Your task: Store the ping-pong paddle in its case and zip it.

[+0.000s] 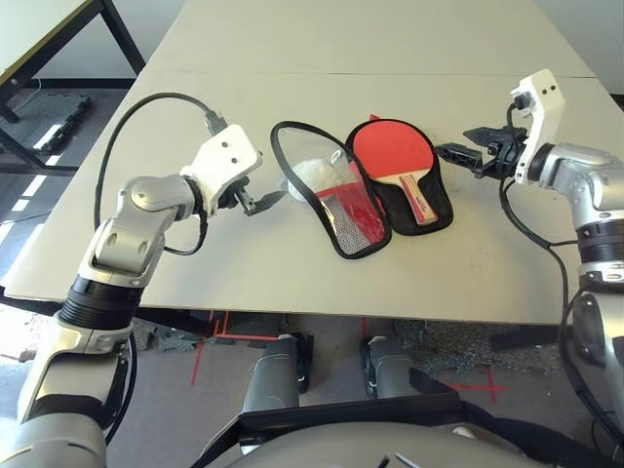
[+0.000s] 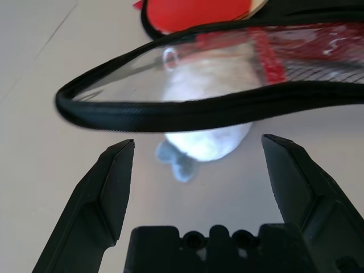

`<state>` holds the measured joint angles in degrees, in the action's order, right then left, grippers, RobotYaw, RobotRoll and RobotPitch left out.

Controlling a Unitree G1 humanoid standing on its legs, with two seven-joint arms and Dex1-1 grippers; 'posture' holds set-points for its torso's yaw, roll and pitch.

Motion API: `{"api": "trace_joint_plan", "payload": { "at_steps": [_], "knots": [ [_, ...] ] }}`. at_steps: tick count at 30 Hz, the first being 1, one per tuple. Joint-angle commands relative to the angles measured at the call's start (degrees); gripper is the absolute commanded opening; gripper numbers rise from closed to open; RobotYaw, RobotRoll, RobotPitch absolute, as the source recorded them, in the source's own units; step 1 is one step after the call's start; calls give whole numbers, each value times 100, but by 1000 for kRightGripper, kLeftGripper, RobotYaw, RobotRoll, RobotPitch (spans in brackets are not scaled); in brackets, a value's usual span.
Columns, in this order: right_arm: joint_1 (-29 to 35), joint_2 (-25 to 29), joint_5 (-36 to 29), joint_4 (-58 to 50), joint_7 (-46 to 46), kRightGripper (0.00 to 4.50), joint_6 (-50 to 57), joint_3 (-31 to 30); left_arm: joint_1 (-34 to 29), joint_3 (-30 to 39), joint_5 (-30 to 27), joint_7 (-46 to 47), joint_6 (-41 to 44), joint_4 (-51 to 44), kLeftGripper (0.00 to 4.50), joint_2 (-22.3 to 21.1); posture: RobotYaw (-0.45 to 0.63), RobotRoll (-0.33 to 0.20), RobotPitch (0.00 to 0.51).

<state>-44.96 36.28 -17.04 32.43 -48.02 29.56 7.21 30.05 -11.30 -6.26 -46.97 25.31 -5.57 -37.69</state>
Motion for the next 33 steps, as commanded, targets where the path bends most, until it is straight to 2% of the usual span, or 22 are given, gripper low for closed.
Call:
{"api": "trace_joint_plan", "payload": {
  "at_steps": [1,7,14,18,21,29,33],
  "knots": [
    [-259,-84,-108,398,252,4464,-189,328,231,-268,91,-169,-72,41,4500,188,50,0,143],
    [-555,-105,-146,964,443,4464,-398,593,950,-578,185,-103,-202,408,4500,968,50,0,144],
    [-1166,-19,-299,2045,978,4464,-419,1038,1658,-912,437,561,-1025,1734,4500,2791,39,0,147],
    [-1290,43,-271,2299,1069,4464,-448,1140,1646,-1014,482,787,-1322,2037,4500,3496,26,0,150],
    [-1323,103,-263,2393,1052,4464,-241,1157,1520,-1085,543,716,-1439,2028,4500,3531,23,0,152],
    [-1163,166,-227,2239,689,4464,389,1009,1335,-716,439,593,-1235,1751,4500,2852,33,0,156],
    [-1199,128,-212,2290,735,4464,370,1047,1133,-889,593,601,-1271,1726,4500,2744,36,0,157]
  ]
}}
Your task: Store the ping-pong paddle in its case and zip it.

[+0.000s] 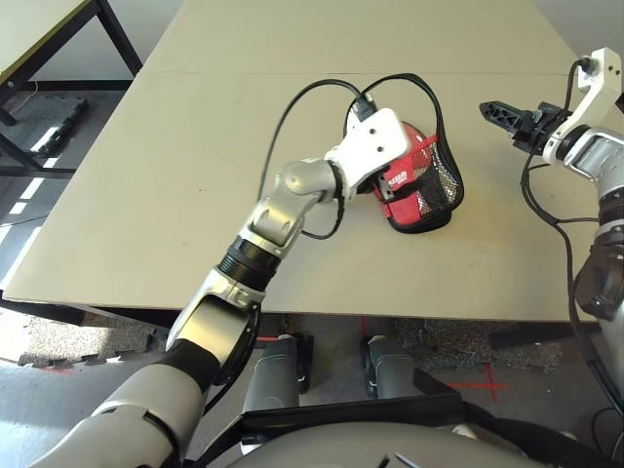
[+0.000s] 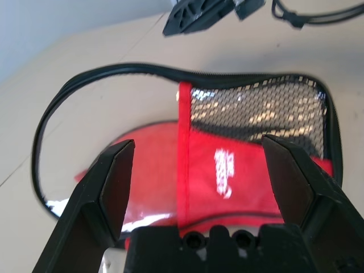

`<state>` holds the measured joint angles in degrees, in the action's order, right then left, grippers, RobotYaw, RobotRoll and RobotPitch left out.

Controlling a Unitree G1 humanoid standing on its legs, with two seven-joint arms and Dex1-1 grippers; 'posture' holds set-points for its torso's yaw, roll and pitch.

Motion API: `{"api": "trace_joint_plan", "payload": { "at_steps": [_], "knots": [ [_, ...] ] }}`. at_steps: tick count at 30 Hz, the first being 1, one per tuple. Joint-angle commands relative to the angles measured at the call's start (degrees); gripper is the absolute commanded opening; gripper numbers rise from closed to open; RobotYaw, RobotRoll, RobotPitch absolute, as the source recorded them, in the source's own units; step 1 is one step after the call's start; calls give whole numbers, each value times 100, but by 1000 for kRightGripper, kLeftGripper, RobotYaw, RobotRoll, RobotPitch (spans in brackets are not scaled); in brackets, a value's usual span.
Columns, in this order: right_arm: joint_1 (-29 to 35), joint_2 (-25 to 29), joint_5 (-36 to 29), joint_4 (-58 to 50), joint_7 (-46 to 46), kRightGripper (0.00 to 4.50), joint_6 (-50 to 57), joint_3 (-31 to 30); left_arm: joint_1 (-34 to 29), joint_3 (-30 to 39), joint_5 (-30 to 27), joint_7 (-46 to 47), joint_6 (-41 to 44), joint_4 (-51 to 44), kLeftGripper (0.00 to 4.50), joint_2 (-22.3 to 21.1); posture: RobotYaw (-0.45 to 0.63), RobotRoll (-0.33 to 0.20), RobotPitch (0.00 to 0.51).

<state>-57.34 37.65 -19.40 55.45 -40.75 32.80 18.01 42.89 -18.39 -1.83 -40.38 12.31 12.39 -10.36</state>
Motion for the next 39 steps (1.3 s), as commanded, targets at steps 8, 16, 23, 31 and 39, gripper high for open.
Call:
{"api": "trace_joint_plan", "payload": {
  "at_steps": [8,16,23,31,39],
  "knots": [
    [-23,82,75,11,-94,4464,315,-115,-222,-357,318,12,-28,-20,4500,158,31,0,158],
    [408,259,118,-686,-1026,4464,1703,-877,-119,-167,227,-81,139,-312,4500,-56,31,0,162],
    [782,179,120,-1117,-1219,4464,2435,-1363,-195,4,164,-195,397,-732,4500,-392,35,0,166],
    [940,-101,44,-1352,-1264,4464,2671,-1501,-288,25,164,-217,528,-902,4500,-497,41,0,165],
    [1094,-192,-62,-1777,-1450,4464,2983,-1662,-336,25,172,-199,564,-936,4500,-478,45,0,164]
  ]
}}
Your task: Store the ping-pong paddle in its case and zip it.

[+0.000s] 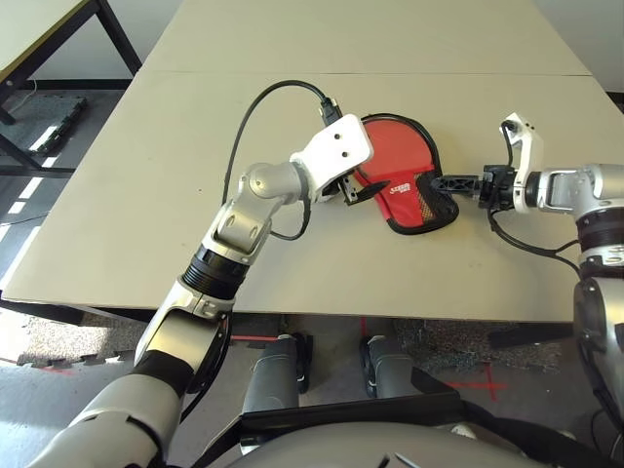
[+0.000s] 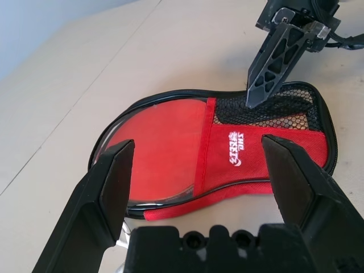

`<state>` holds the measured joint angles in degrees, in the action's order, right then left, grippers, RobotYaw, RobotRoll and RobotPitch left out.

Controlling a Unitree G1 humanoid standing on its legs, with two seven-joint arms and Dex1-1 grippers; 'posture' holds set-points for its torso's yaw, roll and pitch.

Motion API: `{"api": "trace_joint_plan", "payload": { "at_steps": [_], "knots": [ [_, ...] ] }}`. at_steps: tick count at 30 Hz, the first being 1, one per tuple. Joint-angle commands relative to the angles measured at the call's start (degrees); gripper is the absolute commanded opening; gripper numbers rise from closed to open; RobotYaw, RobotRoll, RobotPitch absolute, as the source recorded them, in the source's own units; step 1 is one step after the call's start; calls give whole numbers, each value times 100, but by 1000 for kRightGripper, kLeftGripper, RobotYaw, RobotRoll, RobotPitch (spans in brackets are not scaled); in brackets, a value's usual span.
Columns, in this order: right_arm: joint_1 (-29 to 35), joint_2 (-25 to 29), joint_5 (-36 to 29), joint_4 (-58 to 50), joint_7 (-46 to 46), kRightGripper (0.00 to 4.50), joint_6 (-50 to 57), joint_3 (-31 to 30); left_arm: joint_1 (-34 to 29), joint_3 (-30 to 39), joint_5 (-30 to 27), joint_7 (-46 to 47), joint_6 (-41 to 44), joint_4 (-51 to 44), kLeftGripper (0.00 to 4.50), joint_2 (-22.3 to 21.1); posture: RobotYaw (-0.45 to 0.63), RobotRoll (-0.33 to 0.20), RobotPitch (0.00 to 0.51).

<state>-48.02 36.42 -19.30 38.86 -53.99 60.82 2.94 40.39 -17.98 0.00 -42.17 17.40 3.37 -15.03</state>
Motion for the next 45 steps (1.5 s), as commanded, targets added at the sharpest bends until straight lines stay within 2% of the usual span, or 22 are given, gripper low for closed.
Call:
{"api": "trace_joint_plan", "payload": {
  "at_steps": [1,11,12,14,16,25,35,41,45],
  "knots": [
    [175,-61,-90,-172,-157,4464,242,-169,-92,-16,-10,-17,57,-38,4500,-10,45,0,163],
    [303,-140,-125,-459,-195,4464,627,-326,-110,-23,-3,3,51,-7,4500,43,45,0,166],
    [289,-161,-110,-405,-151,4297,629,-310,-112,-22,-3,5,51,-5,4500,46,45,0,166],
    [256,-195,-74,-281,-49,3894,625,-266,-119,-19,-3,7,55,-6,4500,45,47,0,166],
    [244,-209,-64,-229,-9,3261,622,-245,-125,-16,0,11,59,-6,4500,45,48,0,166],
    [219,-197,-75,-93,76,101,687,-164,-143,-8,16,39,44,37,4500,48,50,0,167],
    [338,120,-224,-376,-99,20,999,-194,-166,-22,30,80,-7,93,4500,72,46,0,170],
    [505,532,-459,-866,-364,20,1351,-315,-177,-29,27,108,-23,122,4500,94,43,0,174],
    [645,1051,-686,-1312,-728,20,1562,-478,-191,-26,18,118,-51,155,4500,102,36,0,174]
  ]
}}
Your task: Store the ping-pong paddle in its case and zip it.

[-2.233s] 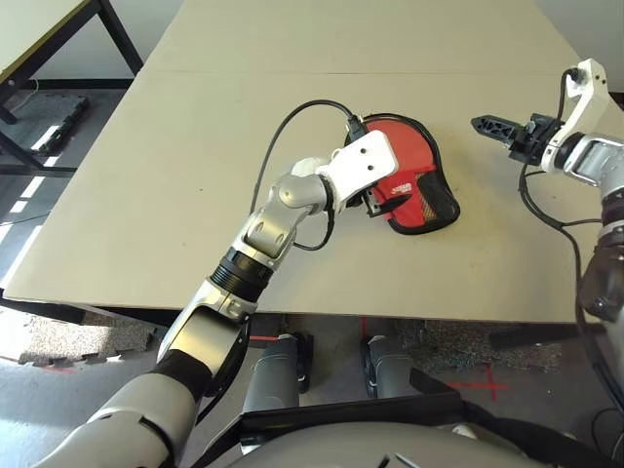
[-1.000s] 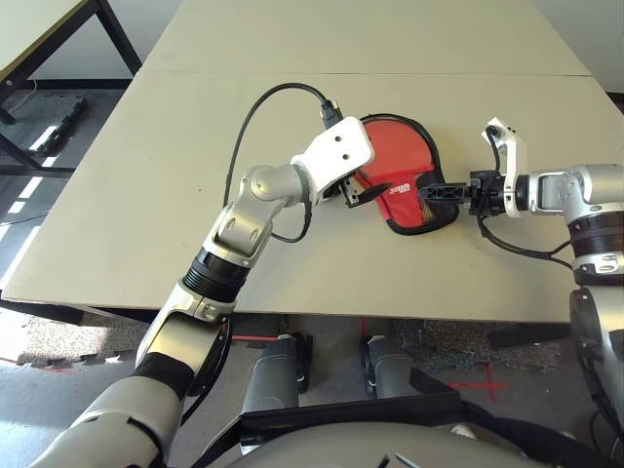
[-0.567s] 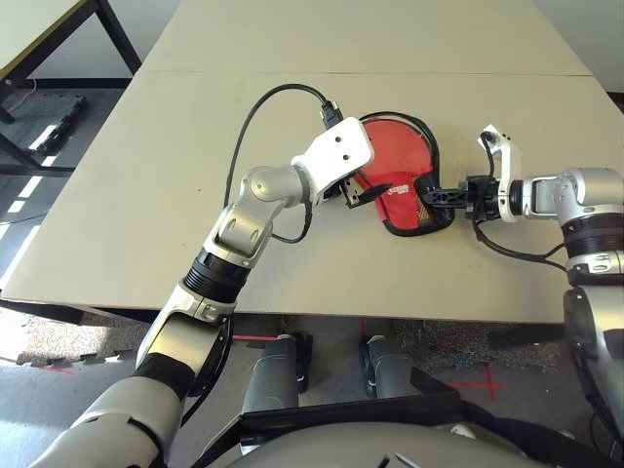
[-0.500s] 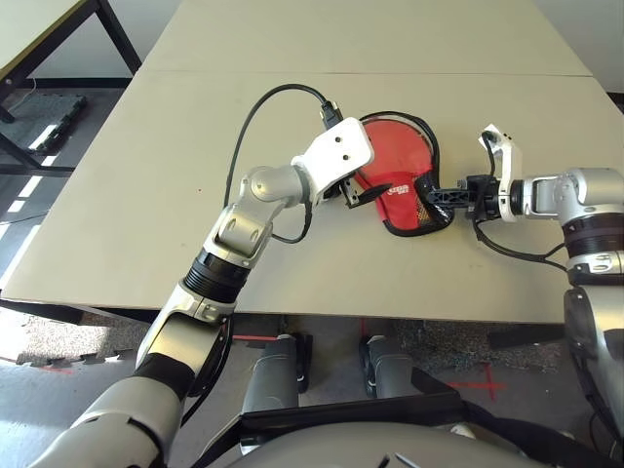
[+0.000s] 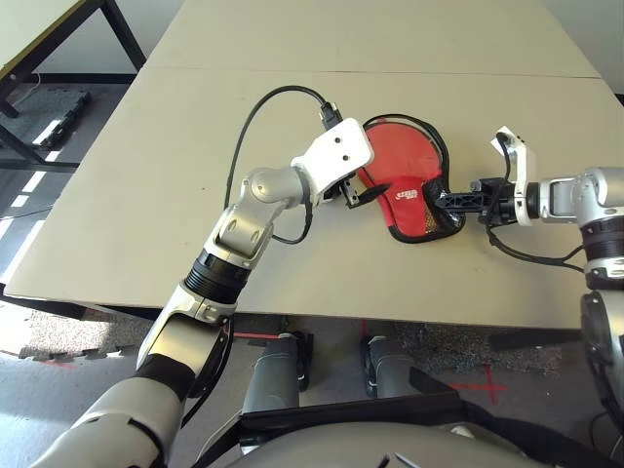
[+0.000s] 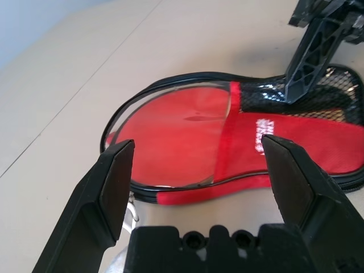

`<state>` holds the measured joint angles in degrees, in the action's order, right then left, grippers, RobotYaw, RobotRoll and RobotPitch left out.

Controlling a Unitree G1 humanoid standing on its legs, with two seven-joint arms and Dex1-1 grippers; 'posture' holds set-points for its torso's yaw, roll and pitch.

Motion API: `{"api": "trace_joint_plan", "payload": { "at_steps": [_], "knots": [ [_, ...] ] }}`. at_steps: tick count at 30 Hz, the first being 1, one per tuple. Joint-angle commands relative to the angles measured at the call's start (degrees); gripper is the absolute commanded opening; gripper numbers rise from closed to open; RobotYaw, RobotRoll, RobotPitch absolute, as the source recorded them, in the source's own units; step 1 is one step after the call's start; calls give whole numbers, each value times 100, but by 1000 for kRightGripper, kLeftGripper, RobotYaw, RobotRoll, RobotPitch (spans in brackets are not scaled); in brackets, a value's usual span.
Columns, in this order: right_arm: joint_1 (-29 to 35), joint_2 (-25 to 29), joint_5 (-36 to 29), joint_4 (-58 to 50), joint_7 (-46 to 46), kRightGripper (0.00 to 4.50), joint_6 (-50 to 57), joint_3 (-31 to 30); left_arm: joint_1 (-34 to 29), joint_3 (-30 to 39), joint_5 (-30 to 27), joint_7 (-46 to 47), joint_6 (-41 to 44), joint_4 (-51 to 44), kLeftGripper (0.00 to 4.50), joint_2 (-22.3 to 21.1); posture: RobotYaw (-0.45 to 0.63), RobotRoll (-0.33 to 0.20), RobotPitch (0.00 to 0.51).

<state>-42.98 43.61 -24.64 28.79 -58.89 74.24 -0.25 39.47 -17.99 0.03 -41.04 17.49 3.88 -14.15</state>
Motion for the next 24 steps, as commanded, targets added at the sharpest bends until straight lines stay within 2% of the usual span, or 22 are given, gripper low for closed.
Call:
{"api": "trace_joint_plan", "payload": {
  "at_steps": [1,9,24],
  "knots": [
    [180,446,-194,-390,-315,20,243,-206,-106,-26,16,6,-75,118,4500,18,36,0,174],
    [641,833,-557,-1067,-425,20,592,-159,-92,-39,22,17,-170,230,4500,88,26,0,175],
    [1557,407,-1293,-2437,520,20,1536,862,-46,-54,43,-6,-299,397,4500,182,5,0,173]
  ]
}}
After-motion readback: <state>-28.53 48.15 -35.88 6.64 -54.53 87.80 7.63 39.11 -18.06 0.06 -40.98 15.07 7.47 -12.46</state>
